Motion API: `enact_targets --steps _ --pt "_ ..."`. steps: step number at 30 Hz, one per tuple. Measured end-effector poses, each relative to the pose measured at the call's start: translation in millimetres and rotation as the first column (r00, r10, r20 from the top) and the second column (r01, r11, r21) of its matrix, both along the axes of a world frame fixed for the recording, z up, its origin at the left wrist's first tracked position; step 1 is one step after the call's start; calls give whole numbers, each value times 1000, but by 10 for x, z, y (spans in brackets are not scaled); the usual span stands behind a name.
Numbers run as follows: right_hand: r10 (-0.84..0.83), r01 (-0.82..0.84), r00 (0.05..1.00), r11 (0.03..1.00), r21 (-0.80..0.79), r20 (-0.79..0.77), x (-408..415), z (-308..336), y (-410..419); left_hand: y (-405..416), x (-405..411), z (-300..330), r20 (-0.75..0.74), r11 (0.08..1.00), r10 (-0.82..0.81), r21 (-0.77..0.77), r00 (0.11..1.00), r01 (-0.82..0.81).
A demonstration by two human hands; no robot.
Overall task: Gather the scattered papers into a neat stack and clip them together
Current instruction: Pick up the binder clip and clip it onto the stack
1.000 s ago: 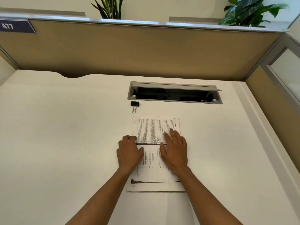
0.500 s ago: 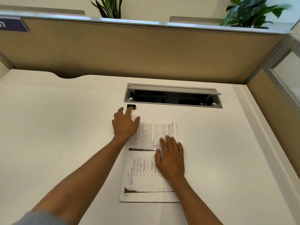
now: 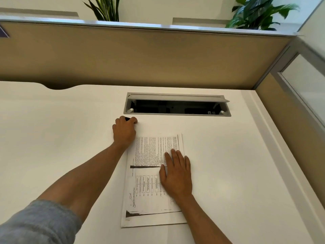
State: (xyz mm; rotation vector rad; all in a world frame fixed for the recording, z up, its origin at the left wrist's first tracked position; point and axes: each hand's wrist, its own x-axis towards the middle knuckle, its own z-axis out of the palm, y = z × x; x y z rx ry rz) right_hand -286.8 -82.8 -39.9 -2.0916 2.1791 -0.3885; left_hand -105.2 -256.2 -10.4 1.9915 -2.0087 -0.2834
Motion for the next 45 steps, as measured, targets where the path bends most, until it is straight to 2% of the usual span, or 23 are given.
enact_targets --steps 6,10,15,18,21,23,25,26,28,30,33,35,45 --pt "5 -5 1000 1000 8 -18 5 4 -1 207 45 165 -176 998 17 -58 984 -27" --pt "2 -3 1000 999 -34 -30 3 39 11 508 -26 312 -344 996 -16 -88 939 -15" --pt "37 -53 996 976 -209 -79 27 110 48 1030 -153 327 -506 997 -71 -60 860 47" --pt "53 -72 997 929 -363 -63 13 111 80 1290 -193 348 -586 997 -76 -26 807 75" --pt "70 -59 998 879 -474 7 -7 184 72 1470 -227 420 -669 996 -55 19 741 90" --pt "88 -12 988 866 -499 129 18 267 81 1568 -227 489 -753 992 -9 79 658 103" --pt "99 72 918 911 -407 385 67 420 130 1640 -226 534 -811 984 41 134 583 117" --pt "87 98 837 948 -304 540 90 491 149 1659 -225 548 -832 980 62 155 551 123" --pt "12 60 607 996 -61 794 122 638 212 1731 -238 608 -862 974 78 173 500 147" --pt "-67 -22 411 996 84 909 154 731 247 1810 -267 666 -880 965 72 181 469 190" --pt "-105 -105 249 985 134 963 182 806 298 1942 -309 739 -890 954 51 177 454 240" --pt "-118 -137 175 980 143 978 195 849 353 2018 -323 771 -882 950 26 168 470 263" --pt "-162 -185 27 969 164 986 128 1027 497 2197 -191 805 -835 936 -166 34 524 351"
